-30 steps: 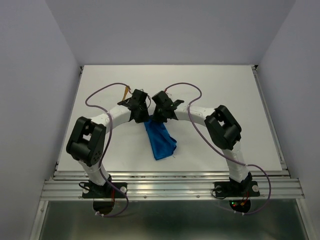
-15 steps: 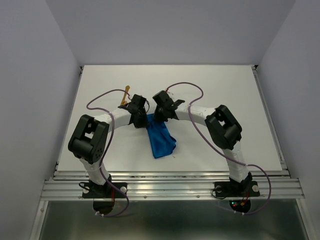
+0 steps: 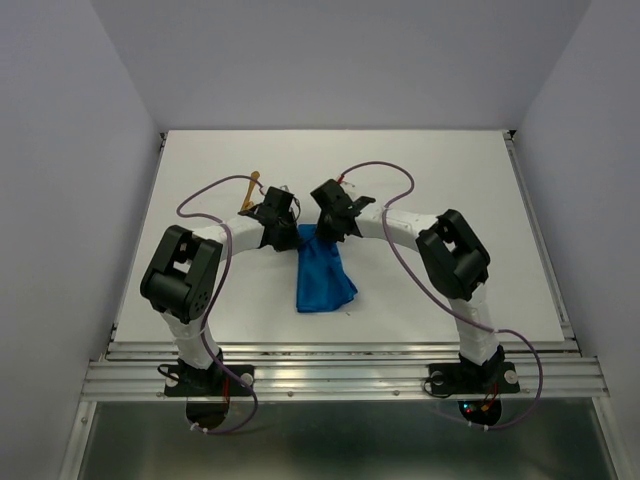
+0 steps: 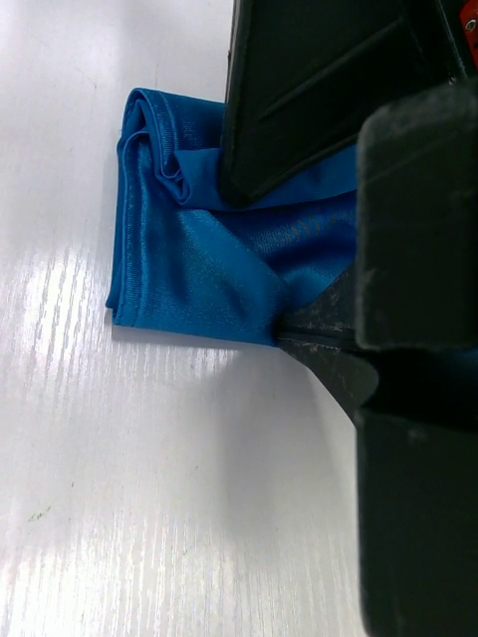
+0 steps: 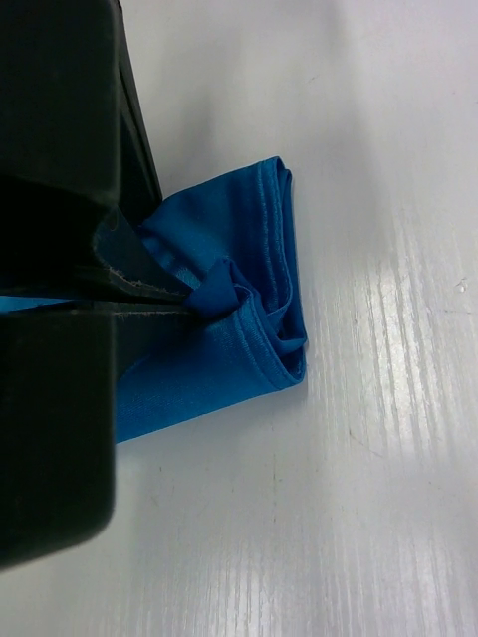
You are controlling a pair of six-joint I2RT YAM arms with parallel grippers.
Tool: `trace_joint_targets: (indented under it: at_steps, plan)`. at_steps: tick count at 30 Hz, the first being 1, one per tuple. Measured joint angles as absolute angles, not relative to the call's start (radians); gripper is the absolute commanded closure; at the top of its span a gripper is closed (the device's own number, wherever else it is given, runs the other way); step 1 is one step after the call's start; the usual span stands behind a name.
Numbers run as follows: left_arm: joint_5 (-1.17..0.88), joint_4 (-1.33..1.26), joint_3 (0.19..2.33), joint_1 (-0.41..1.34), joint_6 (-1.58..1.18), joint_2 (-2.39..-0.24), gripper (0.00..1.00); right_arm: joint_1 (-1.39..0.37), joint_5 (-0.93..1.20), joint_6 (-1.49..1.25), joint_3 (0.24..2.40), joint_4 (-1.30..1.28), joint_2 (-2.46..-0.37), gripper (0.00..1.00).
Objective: Fold the napkin into a case and place the utensils inside
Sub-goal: Fold the 2/3-rectangle-folded napkin at the center of the board.
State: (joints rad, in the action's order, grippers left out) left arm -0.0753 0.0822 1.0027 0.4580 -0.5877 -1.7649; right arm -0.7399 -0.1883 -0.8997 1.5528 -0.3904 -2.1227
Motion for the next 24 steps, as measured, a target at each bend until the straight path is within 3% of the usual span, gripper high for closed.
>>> trace_joint_targets:
  at_steps: [24]
  plan:
    - [-0.101, 0.066, 1.024, 0.458, -0.574, -1.789, 1.0, -0.741, -0.189, -0.887, 1.664, -0.464, -2.129, 0.99]
